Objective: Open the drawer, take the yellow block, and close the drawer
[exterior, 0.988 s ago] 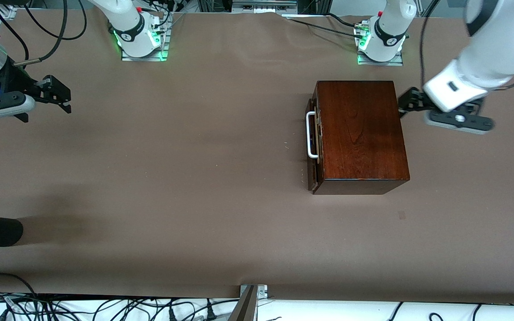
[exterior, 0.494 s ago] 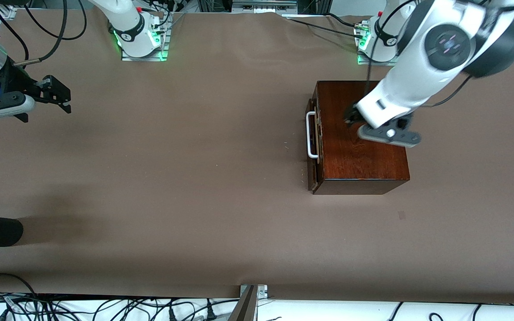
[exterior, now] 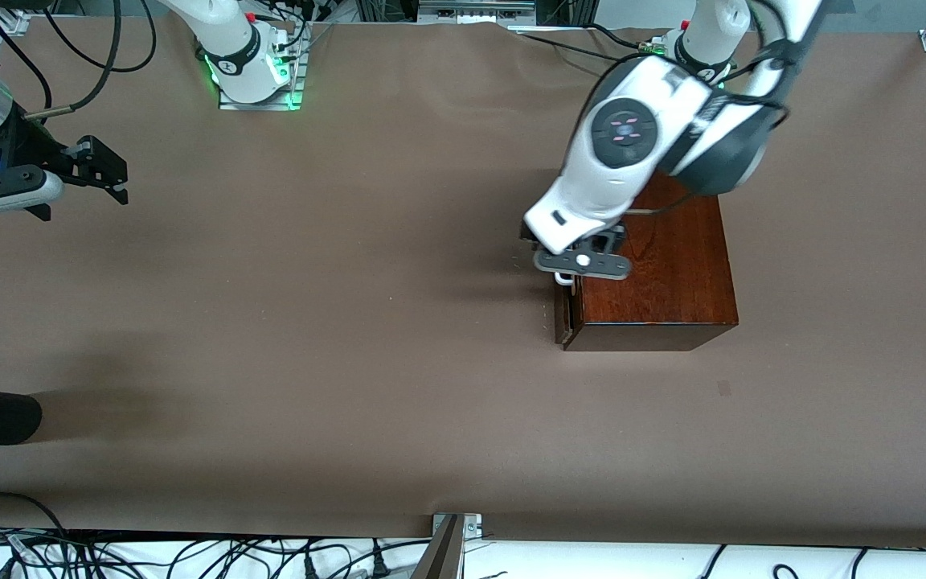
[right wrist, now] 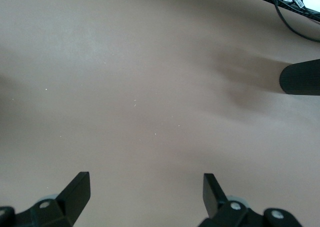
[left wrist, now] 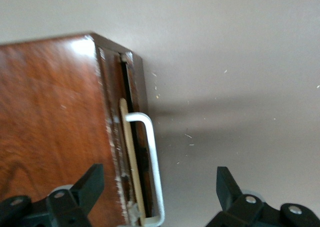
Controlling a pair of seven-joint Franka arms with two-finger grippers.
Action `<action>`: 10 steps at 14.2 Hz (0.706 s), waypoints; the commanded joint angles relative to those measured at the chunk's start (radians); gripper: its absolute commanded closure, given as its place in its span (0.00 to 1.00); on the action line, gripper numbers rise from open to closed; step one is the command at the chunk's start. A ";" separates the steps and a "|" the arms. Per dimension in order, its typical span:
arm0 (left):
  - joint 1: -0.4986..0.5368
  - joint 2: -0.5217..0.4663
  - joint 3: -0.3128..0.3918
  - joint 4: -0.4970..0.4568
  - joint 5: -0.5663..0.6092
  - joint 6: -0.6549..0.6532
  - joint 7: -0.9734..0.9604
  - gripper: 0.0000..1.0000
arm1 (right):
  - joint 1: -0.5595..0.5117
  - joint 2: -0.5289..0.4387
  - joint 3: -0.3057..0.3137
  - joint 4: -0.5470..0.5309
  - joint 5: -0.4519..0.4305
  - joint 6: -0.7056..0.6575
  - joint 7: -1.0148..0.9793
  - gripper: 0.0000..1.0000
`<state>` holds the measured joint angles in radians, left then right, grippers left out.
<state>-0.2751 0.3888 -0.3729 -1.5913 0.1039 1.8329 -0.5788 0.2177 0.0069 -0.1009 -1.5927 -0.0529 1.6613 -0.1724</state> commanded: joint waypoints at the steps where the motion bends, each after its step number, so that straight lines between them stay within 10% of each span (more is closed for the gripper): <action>1: -0.030 -0.001 -0.001 -0.048 0.048 -0.004 -0.067 0.00 | 0.000 0.007 0.000 0.019 0.007 -0.011 0.010 0.00; 10: -0.119 0.048 -0.001 -0.082 0.151 0.029 -0.220 0.00 | -0.001 0.007 -0.002 0.019 0.007 -0.011 0.008 0.00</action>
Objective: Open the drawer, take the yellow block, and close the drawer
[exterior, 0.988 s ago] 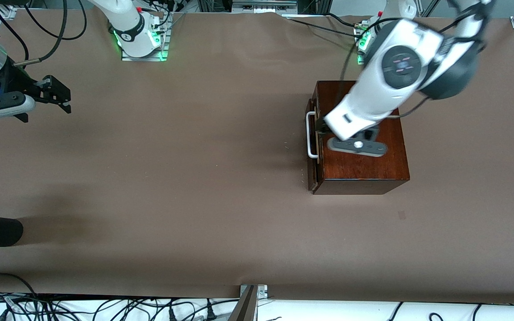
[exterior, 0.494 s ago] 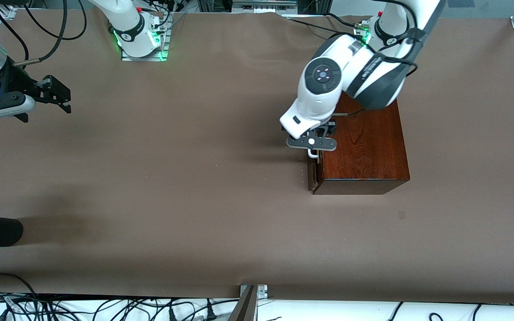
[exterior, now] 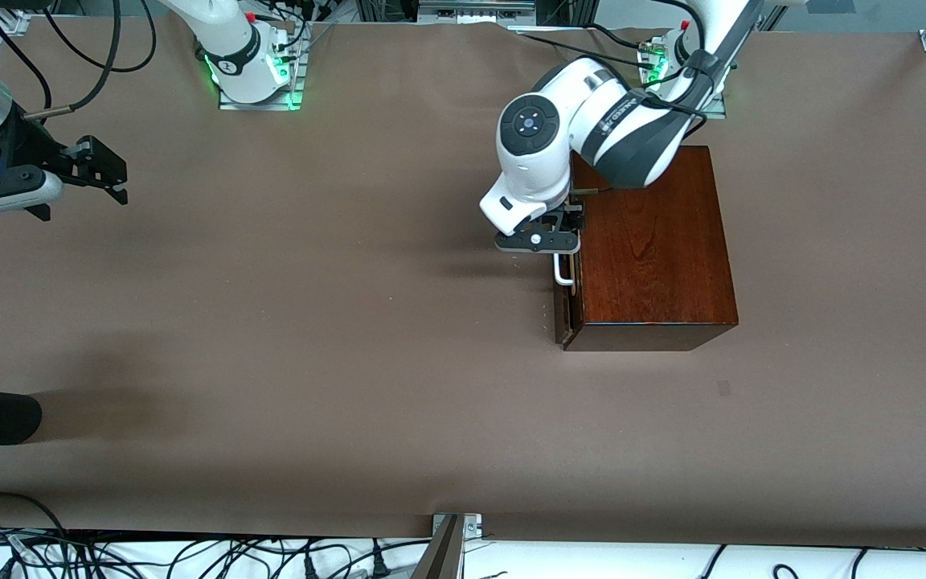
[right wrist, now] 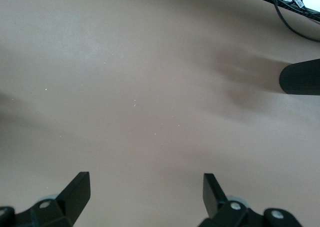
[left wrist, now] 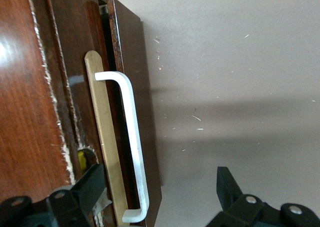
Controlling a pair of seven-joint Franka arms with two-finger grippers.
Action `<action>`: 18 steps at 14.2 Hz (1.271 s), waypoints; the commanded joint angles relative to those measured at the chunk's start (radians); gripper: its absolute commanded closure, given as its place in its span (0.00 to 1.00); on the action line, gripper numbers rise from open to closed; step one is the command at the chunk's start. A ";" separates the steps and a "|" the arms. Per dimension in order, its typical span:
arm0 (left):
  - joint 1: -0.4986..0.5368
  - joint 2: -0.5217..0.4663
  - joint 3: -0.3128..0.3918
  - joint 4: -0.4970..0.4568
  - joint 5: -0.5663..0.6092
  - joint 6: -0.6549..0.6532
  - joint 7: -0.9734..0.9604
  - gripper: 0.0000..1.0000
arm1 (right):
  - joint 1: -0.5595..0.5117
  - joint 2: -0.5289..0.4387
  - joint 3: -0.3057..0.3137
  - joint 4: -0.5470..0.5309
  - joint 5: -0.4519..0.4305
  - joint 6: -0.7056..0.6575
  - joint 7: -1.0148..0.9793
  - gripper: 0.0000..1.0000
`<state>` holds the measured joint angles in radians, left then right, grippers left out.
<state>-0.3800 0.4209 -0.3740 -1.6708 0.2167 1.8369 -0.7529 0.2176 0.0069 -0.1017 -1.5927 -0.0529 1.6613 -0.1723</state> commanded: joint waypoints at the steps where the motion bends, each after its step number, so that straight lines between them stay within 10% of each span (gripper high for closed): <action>1: -0.022 0.030 0.000 -0.003 0.041 0.031 -0.063 0.00 | -0.001 0.007 -0.001 0.019 0.007 -0.012 0.008 0.00; 18: -0.026 0.105 0.001 -0.049 0.092 0.197 -0.108 0.00 | -0.009 0.007 -0.004 0.016 0.007 -0.020 0.008 0.00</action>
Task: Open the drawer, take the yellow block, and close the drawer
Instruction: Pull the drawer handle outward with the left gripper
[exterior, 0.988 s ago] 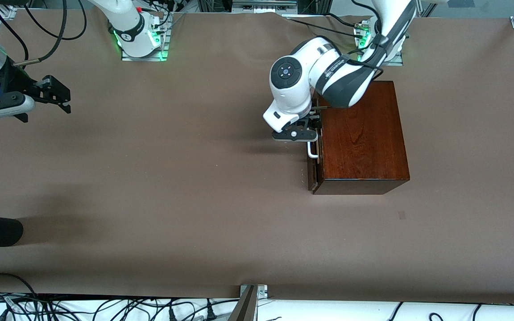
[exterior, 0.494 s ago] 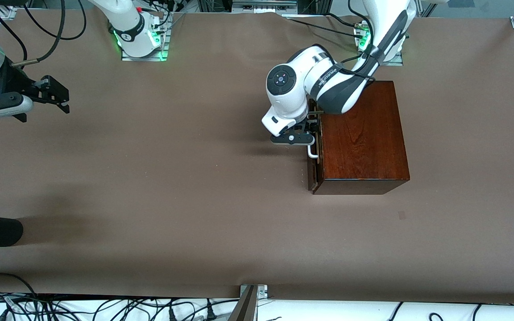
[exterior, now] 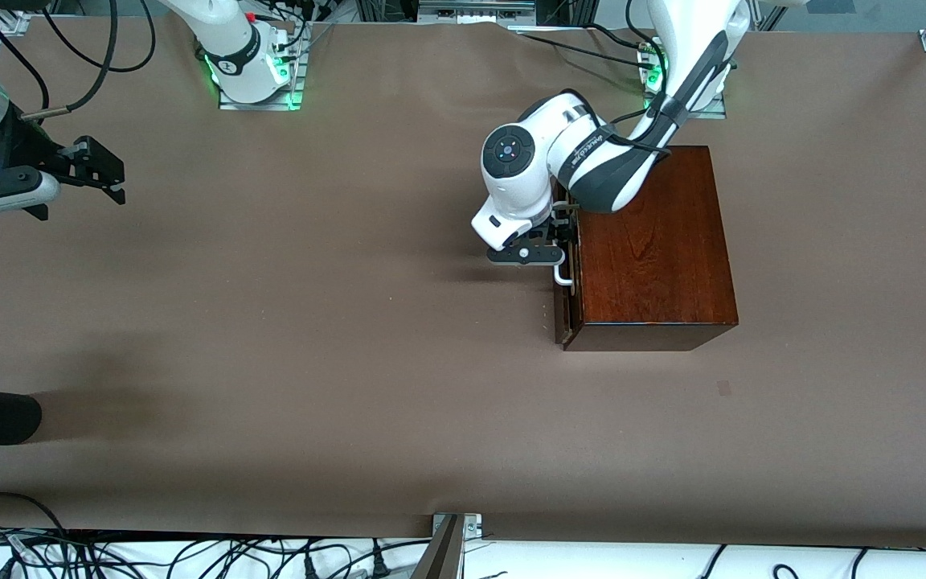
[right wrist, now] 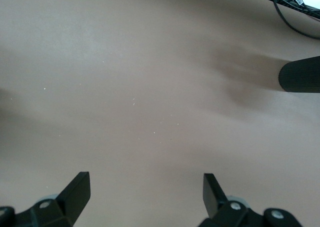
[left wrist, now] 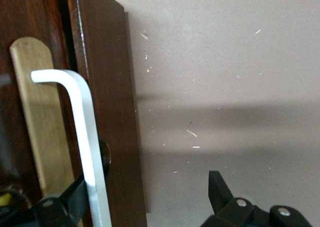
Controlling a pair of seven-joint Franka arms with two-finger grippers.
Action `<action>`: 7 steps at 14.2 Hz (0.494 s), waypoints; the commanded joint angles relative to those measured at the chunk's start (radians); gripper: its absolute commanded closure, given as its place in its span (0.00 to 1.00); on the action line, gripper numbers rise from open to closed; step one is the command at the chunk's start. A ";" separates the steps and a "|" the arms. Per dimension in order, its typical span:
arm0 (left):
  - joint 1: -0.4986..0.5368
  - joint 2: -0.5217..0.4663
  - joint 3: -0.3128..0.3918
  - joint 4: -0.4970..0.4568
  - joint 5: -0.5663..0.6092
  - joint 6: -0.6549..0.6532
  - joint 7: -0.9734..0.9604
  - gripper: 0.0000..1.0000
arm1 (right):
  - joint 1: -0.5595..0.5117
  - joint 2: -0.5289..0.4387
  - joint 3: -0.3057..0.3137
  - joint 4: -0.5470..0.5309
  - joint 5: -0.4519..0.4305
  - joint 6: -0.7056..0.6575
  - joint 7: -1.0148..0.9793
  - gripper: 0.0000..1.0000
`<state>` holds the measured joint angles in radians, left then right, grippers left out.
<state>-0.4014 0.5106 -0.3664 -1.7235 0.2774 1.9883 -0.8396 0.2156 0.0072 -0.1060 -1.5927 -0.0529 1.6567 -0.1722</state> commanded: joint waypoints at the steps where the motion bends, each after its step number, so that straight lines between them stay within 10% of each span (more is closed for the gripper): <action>1: -0.008 0.016 -0.008 0.012 0.031 0.052 -0.023 0.00 | -0.010 0.007 0.000 0.019 0.005 -0.011 0.007 0.00; 7: -0.054 0.052 -0.008 0.039 0.023 0.182 -0.101 0.00 | -0.010 0.016 0.002 0.025 0.004 0.002 0.010 0.00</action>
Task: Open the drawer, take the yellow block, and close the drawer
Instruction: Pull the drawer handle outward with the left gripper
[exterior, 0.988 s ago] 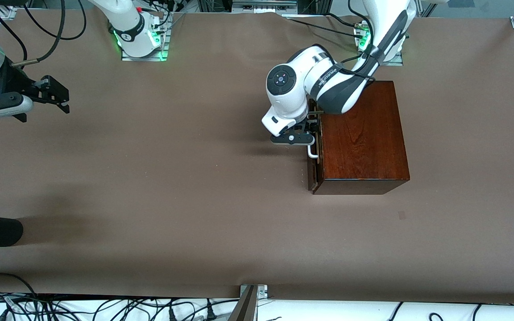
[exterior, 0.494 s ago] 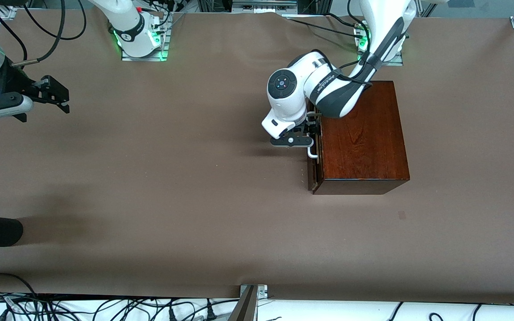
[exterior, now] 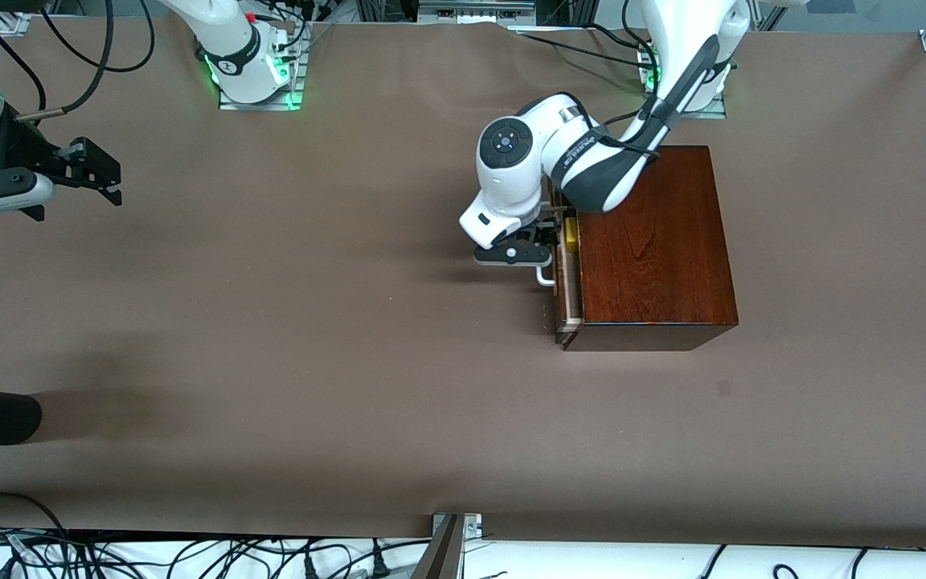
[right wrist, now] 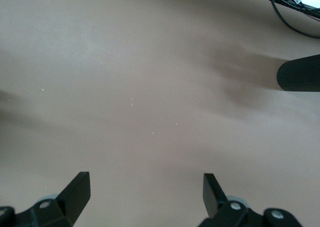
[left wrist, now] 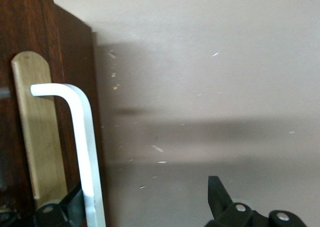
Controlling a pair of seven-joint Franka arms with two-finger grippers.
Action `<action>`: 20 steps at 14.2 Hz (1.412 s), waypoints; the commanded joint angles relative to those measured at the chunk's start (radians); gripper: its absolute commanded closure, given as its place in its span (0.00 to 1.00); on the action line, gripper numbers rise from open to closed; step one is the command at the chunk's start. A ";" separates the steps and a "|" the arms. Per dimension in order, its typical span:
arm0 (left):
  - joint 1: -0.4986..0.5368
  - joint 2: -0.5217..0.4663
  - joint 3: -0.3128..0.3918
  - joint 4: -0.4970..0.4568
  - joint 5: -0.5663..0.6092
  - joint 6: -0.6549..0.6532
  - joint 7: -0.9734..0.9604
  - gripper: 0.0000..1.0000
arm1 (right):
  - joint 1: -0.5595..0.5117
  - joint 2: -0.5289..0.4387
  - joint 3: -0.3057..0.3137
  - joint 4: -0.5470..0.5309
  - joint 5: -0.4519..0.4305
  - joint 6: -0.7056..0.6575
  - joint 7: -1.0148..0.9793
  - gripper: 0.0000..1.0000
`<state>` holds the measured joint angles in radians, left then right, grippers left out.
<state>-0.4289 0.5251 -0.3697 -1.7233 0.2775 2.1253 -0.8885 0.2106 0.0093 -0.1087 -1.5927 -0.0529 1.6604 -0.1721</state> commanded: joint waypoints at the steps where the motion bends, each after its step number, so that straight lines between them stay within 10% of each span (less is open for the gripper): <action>1: -0.036 0.058 -0.005 0.065 0.022 0.047 -0.062 0.00 | -0.004 0.015 0.004 0.025 0.004 0.004 0.008 0.00; 12: -0.068 0.085 -0.005 0.179 0.012 0.025 -0.089 0.00 | -0.008 0.023 0.004 0.023 0.067 0.007 -0.009 0.00; 20: 0.048 -0.154 -0.005 0.278 0.009 -0.413 0.078 0.00 | -0.011 0.044 0.004 0.023 0.051 0.004 -0.007 0.00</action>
<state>-0.4485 0.4344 -0.3678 -1.4440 0.2774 1.7778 -0.8998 0.2080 0.0471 -0.1092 -1.5927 -0.0054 1.6737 -0.1724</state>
